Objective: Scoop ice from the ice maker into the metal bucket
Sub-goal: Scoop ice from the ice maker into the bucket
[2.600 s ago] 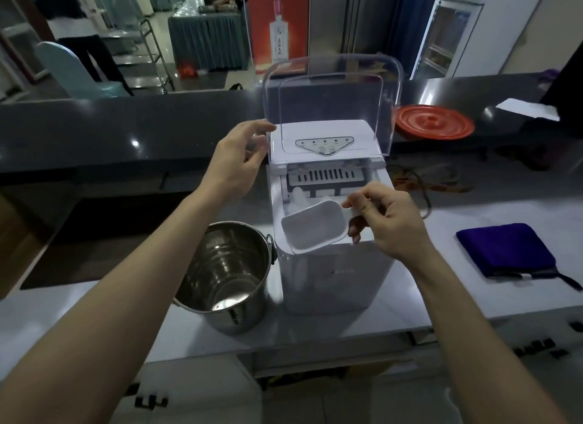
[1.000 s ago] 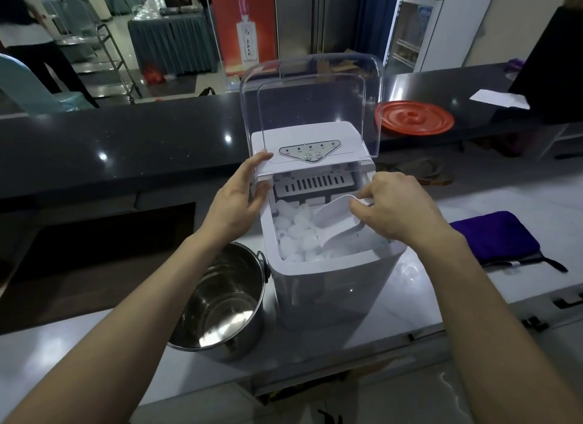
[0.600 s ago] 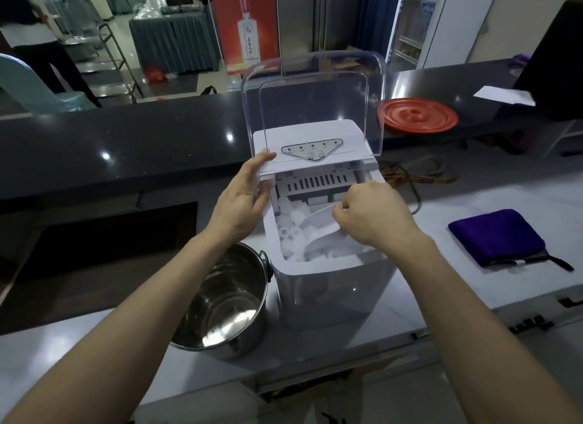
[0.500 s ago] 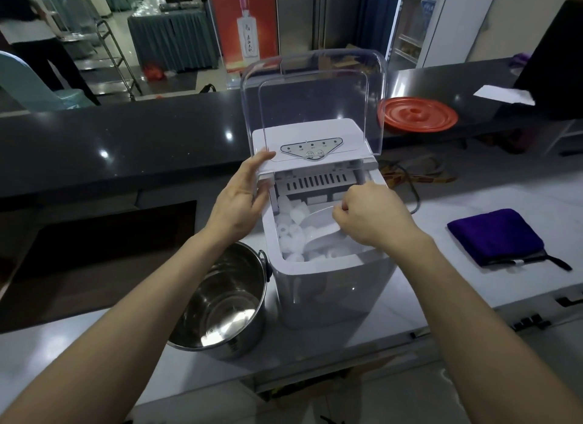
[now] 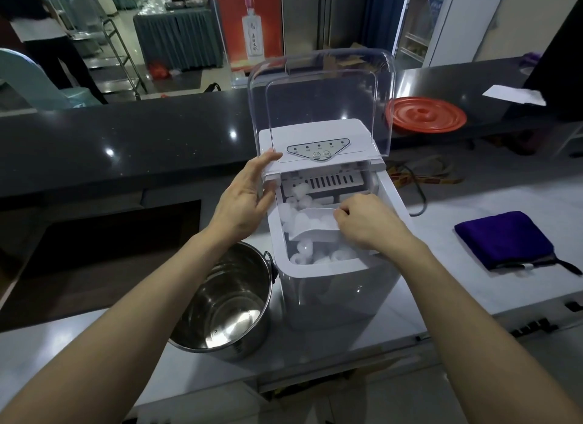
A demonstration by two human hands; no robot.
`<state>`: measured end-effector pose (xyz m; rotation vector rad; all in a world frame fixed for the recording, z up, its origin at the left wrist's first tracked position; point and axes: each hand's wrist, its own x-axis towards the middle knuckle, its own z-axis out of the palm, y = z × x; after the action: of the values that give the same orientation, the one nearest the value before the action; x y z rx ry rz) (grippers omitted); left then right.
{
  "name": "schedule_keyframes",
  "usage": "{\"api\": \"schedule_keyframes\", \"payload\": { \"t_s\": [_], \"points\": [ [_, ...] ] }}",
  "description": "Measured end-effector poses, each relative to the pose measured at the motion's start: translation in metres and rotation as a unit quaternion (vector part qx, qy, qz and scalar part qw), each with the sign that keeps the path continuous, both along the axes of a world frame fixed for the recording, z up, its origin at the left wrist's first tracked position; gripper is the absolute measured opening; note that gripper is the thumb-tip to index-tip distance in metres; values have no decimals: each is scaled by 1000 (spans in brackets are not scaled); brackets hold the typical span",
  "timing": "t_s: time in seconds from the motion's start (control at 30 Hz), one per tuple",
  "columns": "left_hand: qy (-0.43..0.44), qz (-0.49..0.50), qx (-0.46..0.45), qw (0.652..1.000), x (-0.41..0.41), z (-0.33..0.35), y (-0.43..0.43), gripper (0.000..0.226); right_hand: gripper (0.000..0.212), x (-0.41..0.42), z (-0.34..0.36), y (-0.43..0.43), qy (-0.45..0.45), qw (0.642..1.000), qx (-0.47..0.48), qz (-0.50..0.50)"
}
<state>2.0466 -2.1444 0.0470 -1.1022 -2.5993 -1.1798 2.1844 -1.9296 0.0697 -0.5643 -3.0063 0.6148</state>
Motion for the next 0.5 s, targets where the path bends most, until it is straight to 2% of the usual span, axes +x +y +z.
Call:
{"api": "schedule_keyframes", "payload": {
  "t_s": [0.5],
  "points": [
    [11, 2, -31, 999, 1, 10, -2, 48, 44, 18, 20, 5, 48, 997, -41, -41]
  ]
}}
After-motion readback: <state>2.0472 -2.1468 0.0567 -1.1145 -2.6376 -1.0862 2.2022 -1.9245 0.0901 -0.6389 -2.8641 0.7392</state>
